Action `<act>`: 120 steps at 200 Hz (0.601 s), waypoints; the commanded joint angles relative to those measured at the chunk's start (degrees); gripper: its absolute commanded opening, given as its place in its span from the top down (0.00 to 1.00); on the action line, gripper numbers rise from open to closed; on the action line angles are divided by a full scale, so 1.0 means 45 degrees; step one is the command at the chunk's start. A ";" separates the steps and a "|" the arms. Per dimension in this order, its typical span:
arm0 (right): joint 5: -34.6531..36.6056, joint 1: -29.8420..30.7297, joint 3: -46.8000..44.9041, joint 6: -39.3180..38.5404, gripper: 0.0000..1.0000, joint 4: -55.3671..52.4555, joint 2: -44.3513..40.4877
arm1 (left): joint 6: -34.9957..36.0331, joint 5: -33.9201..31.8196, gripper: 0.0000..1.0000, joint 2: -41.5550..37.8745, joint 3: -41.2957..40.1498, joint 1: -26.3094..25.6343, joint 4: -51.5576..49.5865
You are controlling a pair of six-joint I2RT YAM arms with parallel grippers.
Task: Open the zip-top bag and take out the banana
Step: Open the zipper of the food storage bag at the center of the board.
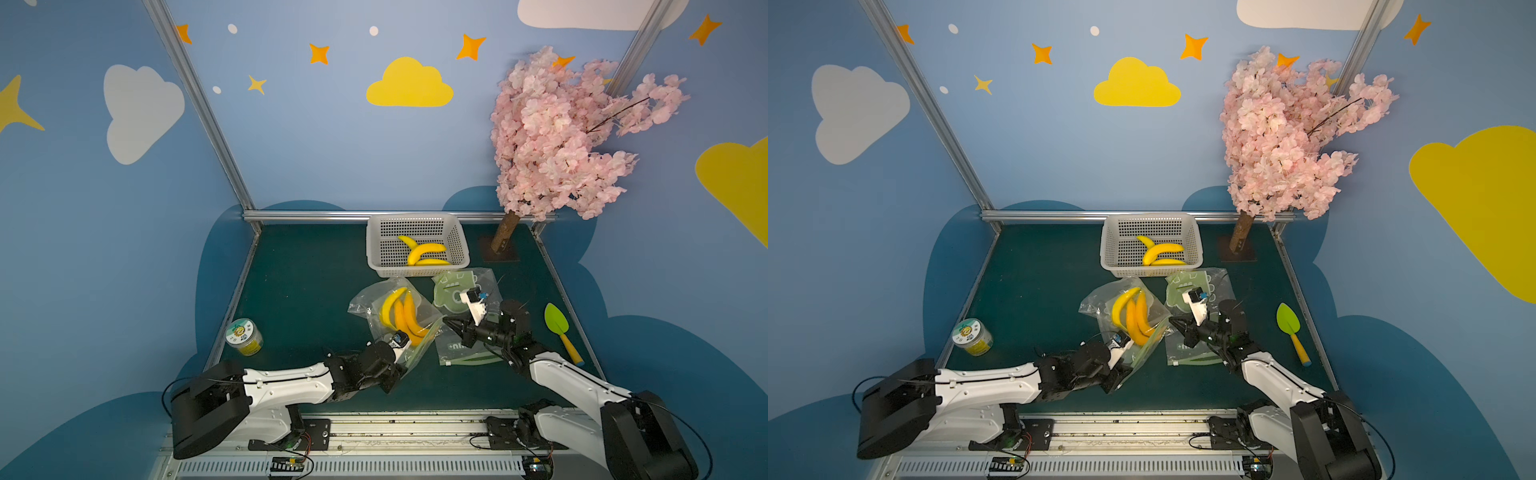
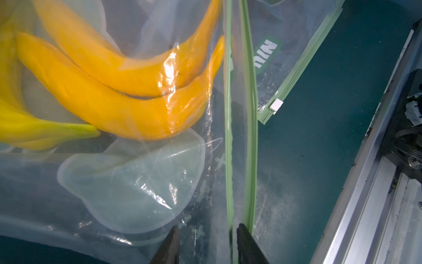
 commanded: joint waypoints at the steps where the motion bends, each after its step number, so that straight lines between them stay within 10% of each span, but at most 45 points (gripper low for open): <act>1: 0.0297 0.0032 -0.0148 0.0478 1.00 0.0213 -0.0293 | 0.0002 0.0462 0.59 0.0474 0.0138 -0.0180 0.0110; 120: 0.0768 0.0136 -0.1754 0.1616 1.00 -0.0341 -0.1650 | -0.0324 -0.0998 0.96 0.1247 0.0850 -0.0477 -0.0643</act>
